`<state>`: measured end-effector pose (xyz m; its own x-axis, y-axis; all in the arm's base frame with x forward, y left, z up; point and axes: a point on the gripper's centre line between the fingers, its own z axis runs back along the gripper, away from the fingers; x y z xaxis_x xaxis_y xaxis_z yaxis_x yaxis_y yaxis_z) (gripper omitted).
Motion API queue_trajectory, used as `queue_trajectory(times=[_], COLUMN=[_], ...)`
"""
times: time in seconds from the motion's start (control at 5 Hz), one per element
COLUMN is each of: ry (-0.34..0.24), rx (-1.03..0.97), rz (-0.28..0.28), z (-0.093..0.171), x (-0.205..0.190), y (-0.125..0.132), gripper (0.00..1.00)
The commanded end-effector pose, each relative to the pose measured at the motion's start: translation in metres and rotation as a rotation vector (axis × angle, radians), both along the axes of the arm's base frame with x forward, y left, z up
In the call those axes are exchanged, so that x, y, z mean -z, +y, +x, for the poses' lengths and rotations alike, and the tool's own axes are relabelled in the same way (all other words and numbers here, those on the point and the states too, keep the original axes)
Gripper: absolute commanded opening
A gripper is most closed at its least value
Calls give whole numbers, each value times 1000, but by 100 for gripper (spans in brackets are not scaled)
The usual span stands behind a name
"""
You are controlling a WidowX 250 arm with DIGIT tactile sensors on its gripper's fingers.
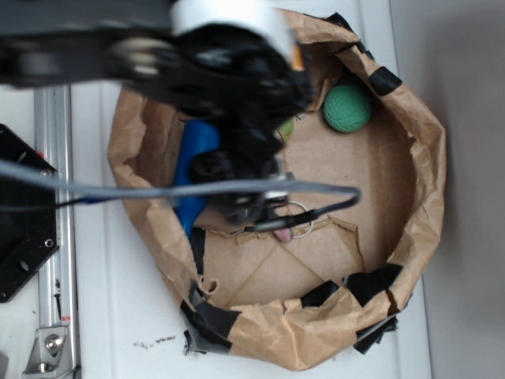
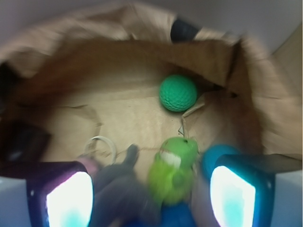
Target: Grab the green ball.
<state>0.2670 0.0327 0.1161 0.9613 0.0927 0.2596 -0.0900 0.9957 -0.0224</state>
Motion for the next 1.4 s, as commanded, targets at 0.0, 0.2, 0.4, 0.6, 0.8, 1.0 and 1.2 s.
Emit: queue_trajectory(times=[0.0, 0.2, 0.4, 0.6, 0.8, 1.0, 1.2], ry=[-25, -25, -25, -25, -83, -78, -54], rx=[-32, -32, -32, -32, -73, -85, -90], rz=[43, 43, 43, 43, 68, 74, 103], z=[18, 18, 18, 18, 40, 53, 61], x=[11, 11, 11, 11, 16, 27, 46], y=[0, 0, 0, 0, 10, 13, 10], gripper=[100, 100, 100, 100, 100, 100, 100])
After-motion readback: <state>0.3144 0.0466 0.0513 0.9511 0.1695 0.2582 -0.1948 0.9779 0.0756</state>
